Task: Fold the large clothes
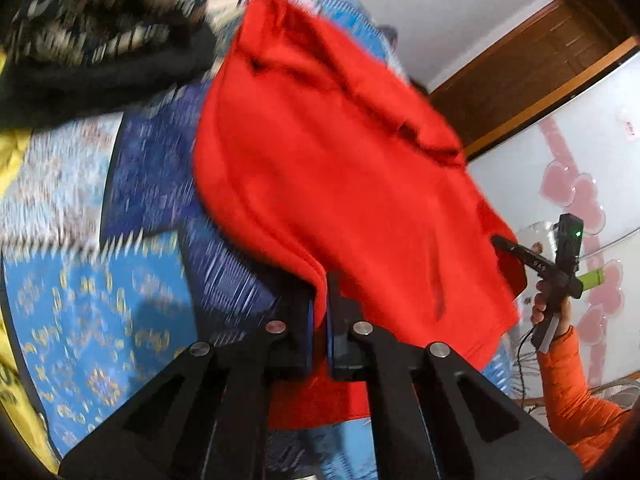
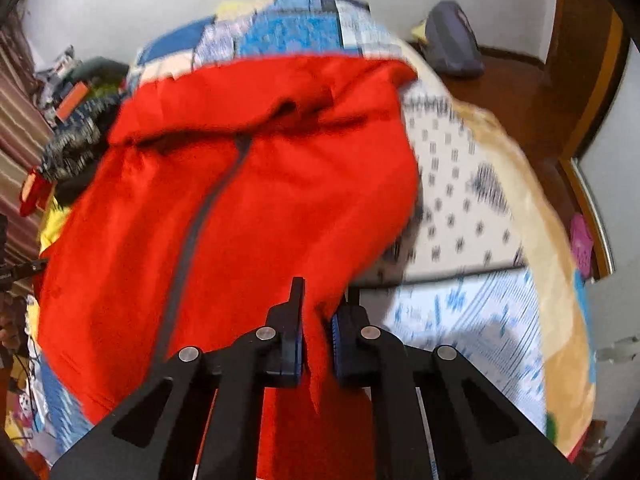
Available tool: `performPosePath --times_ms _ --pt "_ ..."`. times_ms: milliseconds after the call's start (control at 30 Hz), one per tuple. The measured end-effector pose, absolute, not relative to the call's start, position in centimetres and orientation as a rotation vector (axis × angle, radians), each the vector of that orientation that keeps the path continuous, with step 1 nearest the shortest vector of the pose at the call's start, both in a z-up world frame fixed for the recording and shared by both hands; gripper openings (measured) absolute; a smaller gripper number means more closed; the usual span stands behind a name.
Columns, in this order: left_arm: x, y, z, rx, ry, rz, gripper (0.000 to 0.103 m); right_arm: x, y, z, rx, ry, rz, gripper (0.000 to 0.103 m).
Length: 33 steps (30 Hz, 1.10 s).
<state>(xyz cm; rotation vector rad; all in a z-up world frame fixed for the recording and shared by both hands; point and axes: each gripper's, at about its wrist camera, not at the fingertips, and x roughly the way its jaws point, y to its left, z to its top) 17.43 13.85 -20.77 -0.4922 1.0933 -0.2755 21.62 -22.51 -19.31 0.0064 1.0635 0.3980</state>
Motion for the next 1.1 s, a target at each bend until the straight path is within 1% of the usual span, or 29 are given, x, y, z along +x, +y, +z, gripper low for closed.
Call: performPosePath --times_ms 100,167,333,433,600,733,900,1000,1067,1100 --pt "19.0 13.9 -17.1 -0.448 0.988 -0.256 0.003 23.5 -22.0 -17.2 0.016 1.016 0.410 0.009" --pt "20.2 14.0 -15.2 -0.433 0.951 -0.252 0.003 25.5 -21.4 -15.6 0.034 0.979 0.417 0.009" --pt "25.5 14.9 -9.2 -0.376 0.798 -0.189 0.003 30.1 -20.6 -11.8 0.003 0.859 0.371 0.008" --pt "28.8 16.3 -7.5 -0.347 0.738 -0.110 0.003 34.5 -20.6 -11.0 0.037 0.836 0.329 0.009" --pt "34.9 18.3 -9.5 -0.321 0.755 0.025 0.003 39.8 -20.2 -13.4 0.073 0.885 0.293 0.009" --pt "39.0 20.4 -12.7 -0.349 0.798 0.098 0.003 42.8 -20.1 -15.6 0.062 0.946 0.267 0.009" --pt "42.6 21.6 -16.7 -0.303 0.880 0.164 0.003 45.1 -21.1 -17.1 0.112 1.026 0.288 0.010" --pt "43.7 20.7 -18.1 -0.212 0.913 0.191 0.005 45.7 -22.3 -18.1 0.167 1.091 0.282 0.017" --pt "44.2 19.7 -18.6 -0.128 0.945 0.193 0.006 45.7 -23.2 -18.2 0.151 1.130 0.232 0.028" --pt "44.3 19.3 -18.7 -0.090 0.955 0.187 0.007 45.6 -23.7 -18.0 0.115 1.132 0.190 0.029"
